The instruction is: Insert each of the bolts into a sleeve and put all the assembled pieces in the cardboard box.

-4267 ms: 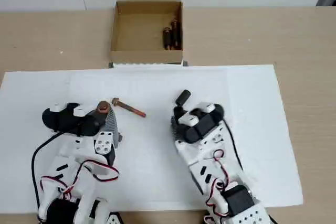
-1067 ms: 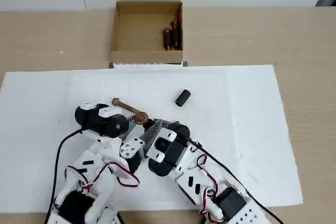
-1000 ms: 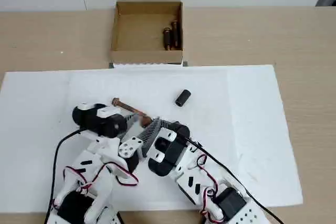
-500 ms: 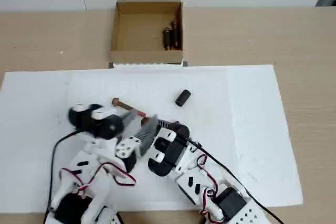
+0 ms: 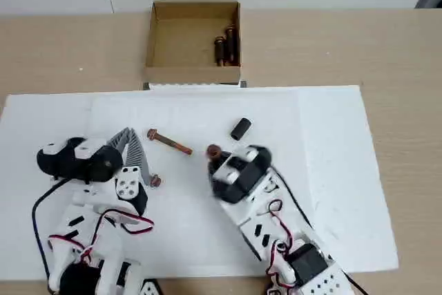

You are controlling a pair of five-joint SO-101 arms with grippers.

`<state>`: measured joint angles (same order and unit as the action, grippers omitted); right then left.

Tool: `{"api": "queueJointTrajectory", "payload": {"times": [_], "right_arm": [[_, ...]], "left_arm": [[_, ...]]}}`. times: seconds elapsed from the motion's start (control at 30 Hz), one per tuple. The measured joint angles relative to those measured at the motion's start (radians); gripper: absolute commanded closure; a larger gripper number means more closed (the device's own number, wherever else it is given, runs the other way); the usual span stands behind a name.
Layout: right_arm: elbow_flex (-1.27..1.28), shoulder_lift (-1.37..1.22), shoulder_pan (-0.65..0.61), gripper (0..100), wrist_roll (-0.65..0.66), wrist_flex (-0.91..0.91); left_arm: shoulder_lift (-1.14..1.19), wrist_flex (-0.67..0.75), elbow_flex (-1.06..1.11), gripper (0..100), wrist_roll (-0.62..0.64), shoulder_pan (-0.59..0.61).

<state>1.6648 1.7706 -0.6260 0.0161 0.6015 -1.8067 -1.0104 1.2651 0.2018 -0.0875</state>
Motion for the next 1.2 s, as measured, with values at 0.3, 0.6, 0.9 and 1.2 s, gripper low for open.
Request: {"api": "queueJointTrajectory", "payload": {"times": [0.3,0.6,0.9,1.2], "right_arm": [[-0.137,-0.034,0.074,99.5,-0.147,0.198],[-0.565,-0.46,0.147,99.5,-0.155,0.212],[-1.102,-1.049,0.193,99.5,-0.155,0.204],[-1.544,-1.571,0.247,99.5,-0.117,0.106]], "left_arm": [[0.0,-0.157,0.069,100,0.0,0.011],[0.0,-0.157,0.16,100,-0.012,0.011],[0.002,-0.158,0.219,100,-0.087,0.011],[0.0,-0.158,0.265,100,-0.087,0.011]]}}
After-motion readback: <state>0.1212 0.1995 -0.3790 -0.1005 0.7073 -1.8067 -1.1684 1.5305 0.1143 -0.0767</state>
